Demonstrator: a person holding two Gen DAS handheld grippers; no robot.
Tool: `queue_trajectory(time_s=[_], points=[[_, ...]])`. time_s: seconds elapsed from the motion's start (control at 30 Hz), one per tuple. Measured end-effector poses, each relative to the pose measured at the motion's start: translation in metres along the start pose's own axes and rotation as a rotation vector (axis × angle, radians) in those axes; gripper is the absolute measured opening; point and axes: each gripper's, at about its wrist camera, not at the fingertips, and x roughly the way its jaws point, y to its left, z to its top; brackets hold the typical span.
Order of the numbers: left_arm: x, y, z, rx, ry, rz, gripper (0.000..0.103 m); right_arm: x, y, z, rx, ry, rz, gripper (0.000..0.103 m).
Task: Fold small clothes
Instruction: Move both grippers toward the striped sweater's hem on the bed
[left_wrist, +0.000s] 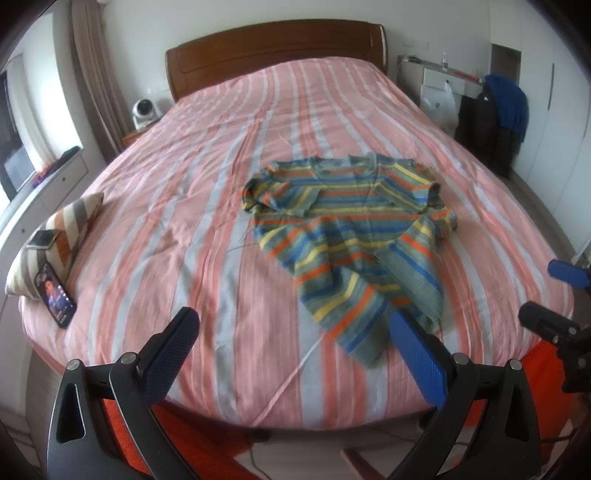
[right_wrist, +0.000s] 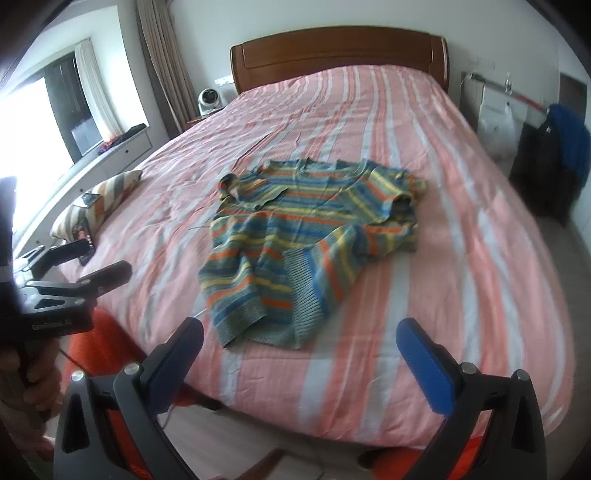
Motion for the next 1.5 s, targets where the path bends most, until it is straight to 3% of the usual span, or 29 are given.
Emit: queue_trajectory(time_s=[0.17,0.43,0.57,0.7,1.5], points=[[0.000,-0.001,-0.002,-0.001,0.005,0.004,0.103,-0.007,0.008,0.005,-0.069,-0.046,-0.084,0.103],[-0.001,0.004,0.001,-0.028,-0.002,0.027,0.103,-0.008,0.016,0.009,-0.092,-0.072,-0.109,0.103],[0.005,0.011,-0.001,-0.057,0.011,0.035,0.103,-0.009,0.020,0.016,-0.101,-0.082,-0.170,0.103],[0.017,0.011,-0.005,-0.068,0.058,0.035,0.103,-0.004,0.016,0.015,-0.089,-0.064,-0.212,0.103],[0.018,-0.007,-0.003,-0.027,0.054,0.034,0.103,0.006,-0.004,0.008,-0.028,-0.014,-0.327,0.103]])
